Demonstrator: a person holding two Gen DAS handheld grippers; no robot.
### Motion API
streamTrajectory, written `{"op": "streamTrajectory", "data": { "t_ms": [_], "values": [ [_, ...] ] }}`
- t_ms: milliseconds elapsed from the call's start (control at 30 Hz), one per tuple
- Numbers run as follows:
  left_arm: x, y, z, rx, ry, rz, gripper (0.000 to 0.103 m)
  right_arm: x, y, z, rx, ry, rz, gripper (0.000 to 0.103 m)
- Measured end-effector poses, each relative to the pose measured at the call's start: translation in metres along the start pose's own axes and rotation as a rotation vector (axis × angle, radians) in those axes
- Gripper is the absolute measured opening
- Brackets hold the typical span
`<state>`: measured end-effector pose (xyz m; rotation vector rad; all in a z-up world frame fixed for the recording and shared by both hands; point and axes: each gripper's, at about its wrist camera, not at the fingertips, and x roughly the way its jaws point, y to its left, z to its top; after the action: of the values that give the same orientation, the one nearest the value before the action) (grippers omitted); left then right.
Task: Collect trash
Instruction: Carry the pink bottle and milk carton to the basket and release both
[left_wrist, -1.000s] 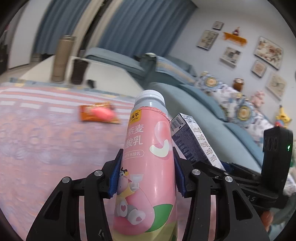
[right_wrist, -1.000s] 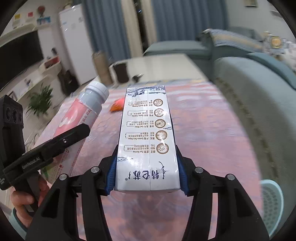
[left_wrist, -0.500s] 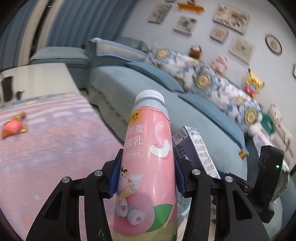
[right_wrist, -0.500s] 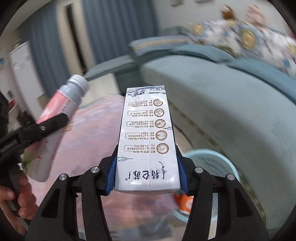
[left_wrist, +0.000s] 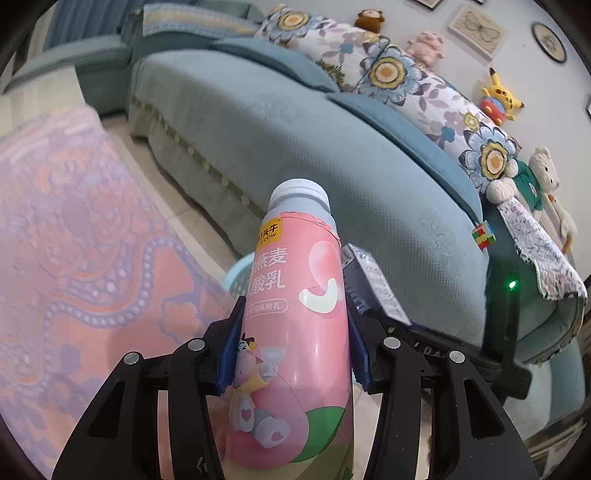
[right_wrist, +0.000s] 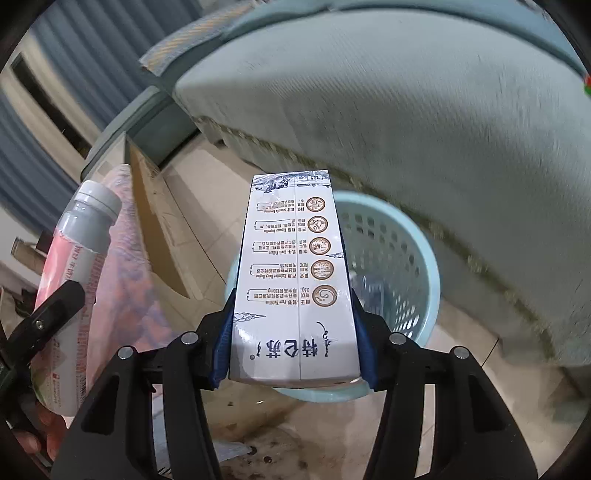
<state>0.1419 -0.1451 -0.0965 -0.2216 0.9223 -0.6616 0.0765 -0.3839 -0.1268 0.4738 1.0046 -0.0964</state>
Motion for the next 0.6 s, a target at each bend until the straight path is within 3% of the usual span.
{"op": "streamTrajectory", "data": {
  "t_ms": [67, 167, 400, 600],
  "values": [
    [0.006, 0.006, 0.000, -0.030, 0.018, -0.006, 0.049, 0.009, -0.007, -0.003, 0.023, 0.020, -0.003, 0.051],
    [0.006, 0.012, 0.001, -0.055, 0.001, -0.027, 0.060, 0.014, -0.012, -0.003, 0.039, 0.018, -0.045, 0.052],
    [0.000, 0.015, 0.001, -0.051, -0.013, -0.025, 0.061, 0.018, -0.026, 0.001, 0.076, 0.012, -0.039, 0.053],
    [-0.010, 0.012, 0.002, -0.033, -0.039, -0.018, 0.060, 0.005, -0.015, 0.001, 0.049, -0.025, -0.041, 0.053]
  ]
}}
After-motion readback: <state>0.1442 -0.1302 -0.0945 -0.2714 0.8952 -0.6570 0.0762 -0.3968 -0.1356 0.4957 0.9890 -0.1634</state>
